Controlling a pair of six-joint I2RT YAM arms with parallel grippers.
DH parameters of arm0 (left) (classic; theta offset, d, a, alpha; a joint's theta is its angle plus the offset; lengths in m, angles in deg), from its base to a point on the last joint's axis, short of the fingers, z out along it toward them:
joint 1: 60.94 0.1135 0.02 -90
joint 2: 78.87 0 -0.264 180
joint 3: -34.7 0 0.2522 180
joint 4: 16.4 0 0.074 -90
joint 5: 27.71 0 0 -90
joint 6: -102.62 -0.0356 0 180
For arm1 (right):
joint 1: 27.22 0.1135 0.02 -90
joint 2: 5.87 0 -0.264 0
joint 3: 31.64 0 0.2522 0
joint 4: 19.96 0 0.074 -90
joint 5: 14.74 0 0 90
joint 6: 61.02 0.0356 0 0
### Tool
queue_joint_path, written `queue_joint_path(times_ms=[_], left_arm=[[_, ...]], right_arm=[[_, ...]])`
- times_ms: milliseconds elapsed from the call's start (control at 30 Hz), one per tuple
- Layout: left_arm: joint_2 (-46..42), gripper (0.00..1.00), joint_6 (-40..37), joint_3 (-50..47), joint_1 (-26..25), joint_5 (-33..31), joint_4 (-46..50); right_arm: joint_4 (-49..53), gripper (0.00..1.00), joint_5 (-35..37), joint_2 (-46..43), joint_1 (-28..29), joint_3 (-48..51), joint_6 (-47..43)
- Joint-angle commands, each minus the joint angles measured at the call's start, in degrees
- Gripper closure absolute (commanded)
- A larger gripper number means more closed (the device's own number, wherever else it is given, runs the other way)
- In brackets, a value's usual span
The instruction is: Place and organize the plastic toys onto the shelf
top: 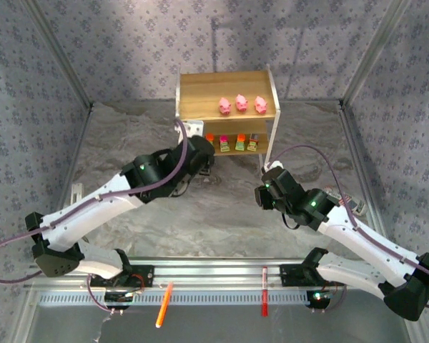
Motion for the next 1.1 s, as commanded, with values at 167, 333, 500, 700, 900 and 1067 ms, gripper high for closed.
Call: queue_joint_path(times_ms=[167,333,500,700,900,1067], left_arm=[[6.3,0.73,-6.5,12.5,8.2,8.1,2.7],[11.0,0.73,-7.6,21.1,11.6,12.4,4.9],[16.9,0.73,-7.8,30.3,14.7,15.9,8.4],[21.6,0.73,-7.5,35.7,16.4,17.4,10.6],[24.6,0.73,-6.9,38.7,17.4,17.3,12.3],[25.4,0.73,-6.5,39.3,18.0,17.1,12.4]], right_arm=[[-0.2,0.64,0.2,-0.6,0.7,0.9,-0.3],[-0.3,0.64,0.3,-0.6,0.8,1.1,-0.3],[-0.3,0.64,0.5,-0.5,0.8,1.1,-0.3],[-0.2,0.64,0.8,-0.8,0.8,1.5,-0.1],[-0.3,0.64,1.0,-0.9,0.8,1.8,-0.1],[-0.4,0.65,1.1,-1.5,0.8,2.2,0.0]])
